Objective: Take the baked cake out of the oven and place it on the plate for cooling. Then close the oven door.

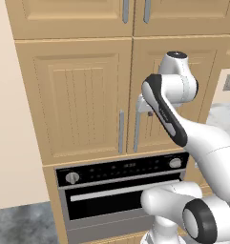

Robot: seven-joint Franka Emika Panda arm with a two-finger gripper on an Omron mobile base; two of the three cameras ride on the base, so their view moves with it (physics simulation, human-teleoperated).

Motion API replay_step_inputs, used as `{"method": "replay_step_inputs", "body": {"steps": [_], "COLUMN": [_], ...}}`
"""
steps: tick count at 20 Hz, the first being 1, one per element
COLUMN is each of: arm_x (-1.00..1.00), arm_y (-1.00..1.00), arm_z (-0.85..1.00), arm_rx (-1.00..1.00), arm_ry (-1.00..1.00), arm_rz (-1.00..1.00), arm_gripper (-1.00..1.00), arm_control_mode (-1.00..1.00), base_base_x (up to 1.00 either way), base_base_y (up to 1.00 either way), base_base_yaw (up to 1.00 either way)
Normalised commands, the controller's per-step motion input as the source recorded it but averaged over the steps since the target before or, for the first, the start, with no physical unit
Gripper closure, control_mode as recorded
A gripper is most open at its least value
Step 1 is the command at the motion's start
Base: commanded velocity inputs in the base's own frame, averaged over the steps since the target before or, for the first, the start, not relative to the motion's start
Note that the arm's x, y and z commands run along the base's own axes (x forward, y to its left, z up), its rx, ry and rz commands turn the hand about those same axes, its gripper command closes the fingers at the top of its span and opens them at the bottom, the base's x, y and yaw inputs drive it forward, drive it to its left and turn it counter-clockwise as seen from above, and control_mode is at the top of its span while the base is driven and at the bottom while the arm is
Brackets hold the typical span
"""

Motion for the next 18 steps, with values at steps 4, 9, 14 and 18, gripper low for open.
{"method": "replay_step_inputs", "body": {"steps": [4,9,14,18], "arm_x": [0.00,0.00,0.00,0.00], "arm_y": [0.00,0.00,0.00,0.00], "arm_z": [0.00,0.00,0.00,0.00], "arm_rx": [0.00,0.00,0.00,0.00], "arm_ry": [0.00,0.00,0.00,0.00], "arm_rz": [0.00,0.00,0.00,0.00], "arm_gripper": [-1.00,-1.00,-1.00,-1.00], "arm_control_mode": [1.00,1.00,1.00,1.00], "base_base_x": [0.00,0.00,0.00,0.00], "base_base_y": [0.00,-0.05,-0.44,-0.62], "base_base_yaw": [0.00,0.00,0.00,0.00]}}
